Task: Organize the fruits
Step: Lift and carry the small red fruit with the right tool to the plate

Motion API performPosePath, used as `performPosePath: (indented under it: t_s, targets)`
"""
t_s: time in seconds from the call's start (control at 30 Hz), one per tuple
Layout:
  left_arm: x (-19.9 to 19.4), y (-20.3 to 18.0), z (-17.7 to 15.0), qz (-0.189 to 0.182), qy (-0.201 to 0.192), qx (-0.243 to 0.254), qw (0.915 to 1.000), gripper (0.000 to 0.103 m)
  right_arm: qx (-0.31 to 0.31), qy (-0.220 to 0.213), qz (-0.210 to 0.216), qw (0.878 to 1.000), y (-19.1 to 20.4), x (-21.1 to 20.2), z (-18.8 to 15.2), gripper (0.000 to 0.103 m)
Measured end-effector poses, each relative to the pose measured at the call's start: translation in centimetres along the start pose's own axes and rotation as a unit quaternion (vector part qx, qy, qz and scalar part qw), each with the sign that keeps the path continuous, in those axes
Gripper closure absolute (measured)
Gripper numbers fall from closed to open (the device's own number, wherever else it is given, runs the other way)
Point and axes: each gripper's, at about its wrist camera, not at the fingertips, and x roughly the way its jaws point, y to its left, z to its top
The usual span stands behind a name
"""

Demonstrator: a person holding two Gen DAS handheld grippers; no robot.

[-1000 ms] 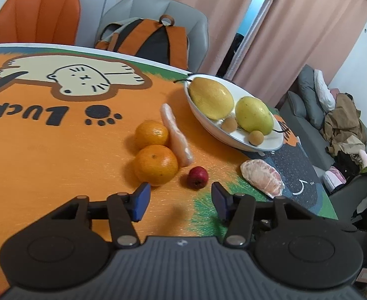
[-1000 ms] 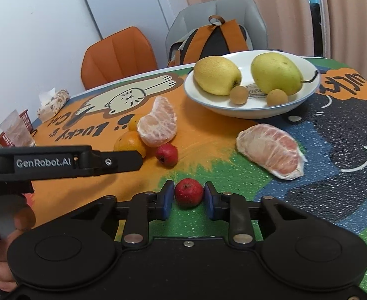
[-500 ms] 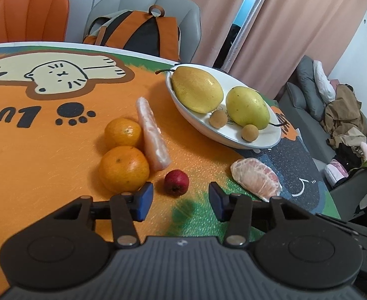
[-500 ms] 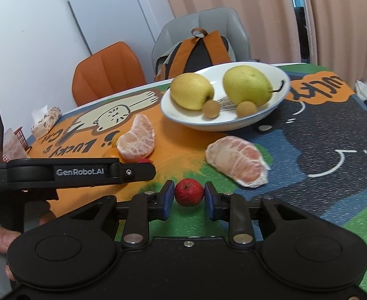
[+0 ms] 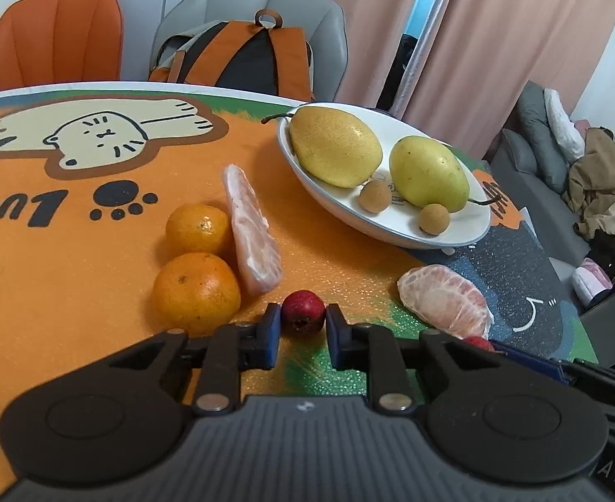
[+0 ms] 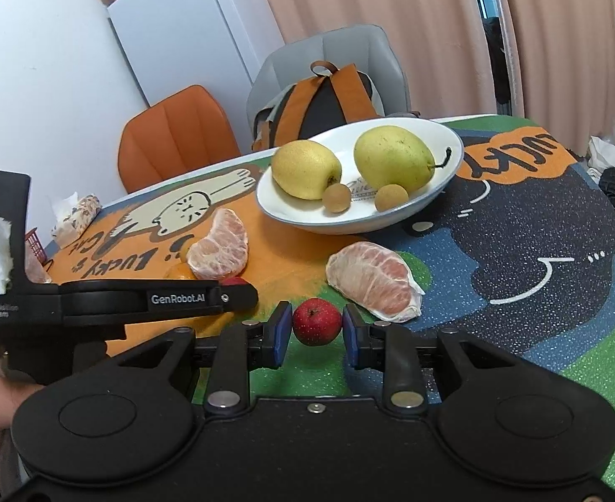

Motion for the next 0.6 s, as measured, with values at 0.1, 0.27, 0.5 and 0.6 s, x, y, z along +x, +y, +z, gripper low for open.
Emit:
performPosePath:
  t_s: [0.1, 0.27, 0.5, 0.6]
  targets:
    - [-0.4, -0.1, -0.2, -0.01, -0.003, 0.002, 0.9999, 0.082, 0.001, -0.001, 0.0, 1.0, 0.0, -0.1, 0.0, 0.075]
    - [-1.7, -0.7, 0.2, -0.02, -0.015, 0.008, 0.9996, 0.082, 0.003, -0.011, 0.001, 1.0, 0.1, -0.6, 0.2, 0.075]
    - [-3.4, -1.3, 1.2, -0.034, -0.034, 0.01, 0.9988, 0.082, 0.006, -0.023, 0.001, 1.0, 0.2, -1.0, 0.8, 0.075]
    - [-3.8, -1.3, 1.6, -0.036, -0.04, 0.011, 0.9985, 0.082, 0.004, -0.028, 0.001, 1.0, 0.4, -1.2, 1.1, 0.075]
